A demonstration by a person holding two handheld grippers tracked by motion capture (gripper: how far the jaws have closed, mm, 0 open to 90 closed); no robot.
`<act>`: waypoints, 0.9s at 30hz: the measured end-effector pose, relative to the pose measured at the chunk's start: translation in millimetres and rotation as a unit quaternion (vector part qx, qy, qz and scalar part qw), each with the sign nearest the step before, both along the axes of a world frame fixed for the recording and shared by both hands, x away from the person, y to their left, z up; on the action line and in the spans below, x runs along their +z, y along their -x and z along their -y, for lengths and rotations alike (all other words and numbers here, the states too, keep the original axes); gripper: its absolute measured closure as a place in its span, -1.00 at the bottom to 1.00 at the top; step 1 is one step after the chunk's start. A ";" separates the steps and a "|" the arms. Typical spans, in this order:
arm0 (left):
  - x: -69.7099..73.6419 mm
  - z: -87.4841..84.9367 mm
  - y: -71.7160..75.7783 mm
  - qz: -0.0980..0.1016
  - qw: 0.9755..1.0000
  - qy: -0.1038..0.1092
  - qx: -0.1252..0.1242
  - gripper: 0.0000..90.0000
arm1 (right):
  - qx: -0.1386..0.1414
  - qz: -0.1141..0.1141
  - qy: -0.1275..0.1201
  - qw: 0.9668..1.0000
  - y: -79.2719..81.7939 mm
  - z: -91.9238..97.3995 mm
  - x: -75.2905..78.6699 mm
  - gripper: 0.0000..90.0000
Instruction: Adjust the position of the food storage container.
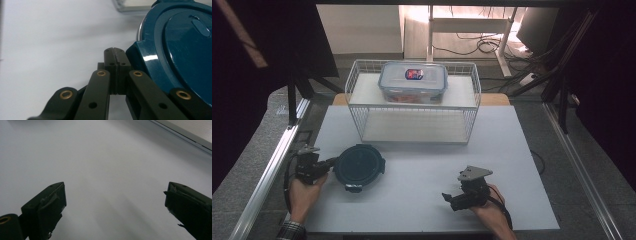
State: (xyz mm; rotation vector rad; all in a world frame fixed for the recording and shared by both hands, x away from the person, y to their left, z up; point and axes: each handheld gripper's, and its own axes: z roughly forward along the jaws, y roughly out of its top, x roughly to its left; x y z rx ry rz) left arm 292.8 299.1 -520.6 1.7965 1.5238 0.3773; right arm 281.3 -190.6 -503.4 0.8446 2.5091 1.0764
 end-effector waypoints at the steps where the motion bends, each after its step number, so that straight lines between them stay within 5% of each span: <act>1: 0.0 0.0 0.0 0.000 1.000 0.000 0.000 1.00 | 0.000 0.000 0.000 1.000 0.0 0.0 0.0 -0.92; 16: 1.5 71.3 -1.2 0.001 0.997 0.012 -0.070 1.00 | -0.036 -0.014 -0.040 0.998 -5.6 4.3 1.4 -1.00; 21: -0.1 93.1 -1.3 -0.009 0.995 0.014 -0.103 1.00 | -0.041 -0.026 -0.047 0.998 -6.9 4.8 2.6 -0.98; 23: -1.3 111.1 1.6 -0.007 0.993 -0.012 -0.117 1.00 | -0.041 -0.037 -0.054 0.997 -7.2 5.5 3.2 -0.88; 27: 2.5 122.4 3.2 -0.001 0.992 -0.009 -0.129 1.00 | -0.035 -0.043 -0.057 0.997 -6.4 5.7 5.0 -0.81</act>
